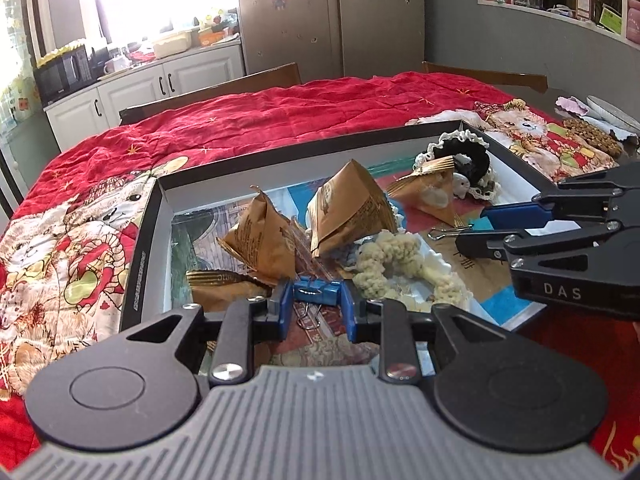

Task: Organize objects
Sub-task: 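Open the left gripper to drop the blue clip while the right releases the teal clip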

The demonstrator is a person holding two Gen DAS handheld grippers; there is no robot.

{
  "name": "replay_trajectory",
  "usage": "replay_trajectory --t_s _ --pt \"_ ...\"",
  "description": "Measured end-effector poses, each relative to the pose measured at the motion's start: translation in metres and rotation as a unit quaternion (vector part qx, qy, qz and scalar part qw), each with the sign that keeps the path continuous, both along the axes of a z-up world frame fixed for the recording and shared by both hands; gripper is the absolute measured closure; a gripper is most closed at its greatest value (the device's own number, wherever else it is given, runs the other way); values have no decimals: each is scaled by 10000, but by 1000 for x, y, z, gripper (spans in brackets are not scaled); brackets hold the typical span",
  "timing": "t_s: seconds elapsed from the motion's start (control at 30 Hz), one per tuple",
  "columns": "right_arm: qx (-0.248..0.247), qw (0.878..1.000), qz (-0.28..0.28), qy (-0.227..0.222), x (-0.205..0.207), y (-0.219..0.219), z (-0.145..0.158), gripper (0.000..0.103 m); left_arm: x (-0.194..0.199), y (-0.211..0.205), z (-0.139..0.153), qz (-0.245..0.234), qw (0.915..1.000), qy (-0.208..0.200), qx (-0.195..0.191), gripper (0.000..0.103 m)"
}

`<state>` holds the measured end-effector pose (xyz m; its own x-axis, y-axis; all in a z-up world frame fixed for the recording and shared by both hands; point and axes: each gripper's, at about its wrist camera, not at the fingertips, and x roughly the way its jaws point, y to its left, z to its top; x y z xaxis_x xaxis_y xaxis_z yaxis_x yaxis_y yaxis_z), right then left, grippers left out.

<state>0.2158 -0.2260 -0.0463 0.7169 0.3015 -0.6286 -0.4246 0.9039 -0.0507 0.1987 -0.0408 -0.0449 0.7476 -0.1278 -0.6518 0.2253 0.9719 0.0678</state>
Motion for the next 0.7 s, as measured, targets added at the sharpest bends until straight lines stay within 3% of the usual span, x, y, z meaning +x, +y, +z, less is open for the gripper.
replay_trajectory --t_s 0.1,0.17,0.23,0.43,0.7 --pt "-1 10000 8 2 0 0 0 76 1 2 0 6 10000 31 -65 69" --pt "3 10000 8 -1 0 -1 0 76 0 2 0 -3 10000 30 -72 58" --pt "-3 10000 11 -4 0 -1 0 76 0 2 0 -10 10000 28 -84 55" --pt "49 10000 26 -15 0 -1 0 69 -1 2 0 -14 10000 13 -92 53" --pt "198 9998 44 -61 -4 -4 7 68 -5 1 6 -4 9998 -69 -162 48"
